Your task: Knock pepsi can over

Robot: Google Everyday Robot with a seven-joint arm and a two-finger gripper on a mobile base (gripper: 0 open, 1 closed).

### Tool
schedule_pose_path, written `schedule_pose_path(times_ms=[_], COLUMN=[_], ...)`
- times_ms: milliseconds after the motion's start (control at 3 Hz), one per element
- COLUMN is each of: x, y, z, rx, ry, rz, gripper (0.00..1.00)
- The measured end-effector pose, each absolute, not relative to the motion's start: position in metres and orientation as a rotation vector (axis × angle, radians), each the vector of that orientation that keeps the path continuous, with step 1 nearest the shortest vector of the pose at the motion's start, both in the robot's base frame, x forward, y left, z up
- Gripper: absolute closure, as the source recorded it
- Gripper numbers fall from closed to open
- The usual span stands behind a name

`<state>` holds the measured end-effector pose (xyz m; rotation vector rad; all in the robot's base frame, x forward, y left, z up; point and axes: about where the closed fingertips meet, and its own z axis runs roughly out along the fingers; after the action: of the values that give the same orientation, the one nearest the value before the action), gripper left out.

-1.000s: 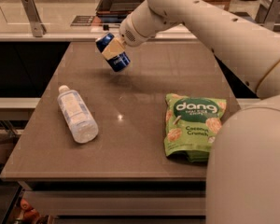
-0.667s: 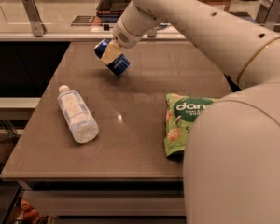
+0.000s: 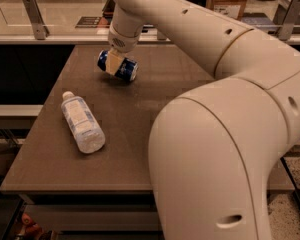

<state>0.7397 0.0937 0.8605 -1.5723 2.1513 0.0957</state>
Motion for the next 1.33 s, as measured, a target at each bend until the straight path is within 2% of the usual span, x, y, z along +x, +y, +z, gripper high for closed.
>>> schedule_pose_path(times_ms=[667, 1000, 1333], x=[0.746, 0.746, 0.746], y=[0.113, 0.114, 0.115], z=[0.844, 0.841, 0.838], rx=[-1.617, -1.621, -1.625], ry=[2.13, 2.133, 2.135], rz=[0.114, 0.116, 0.118], gripper=[1.0, 0.82, 0.59])
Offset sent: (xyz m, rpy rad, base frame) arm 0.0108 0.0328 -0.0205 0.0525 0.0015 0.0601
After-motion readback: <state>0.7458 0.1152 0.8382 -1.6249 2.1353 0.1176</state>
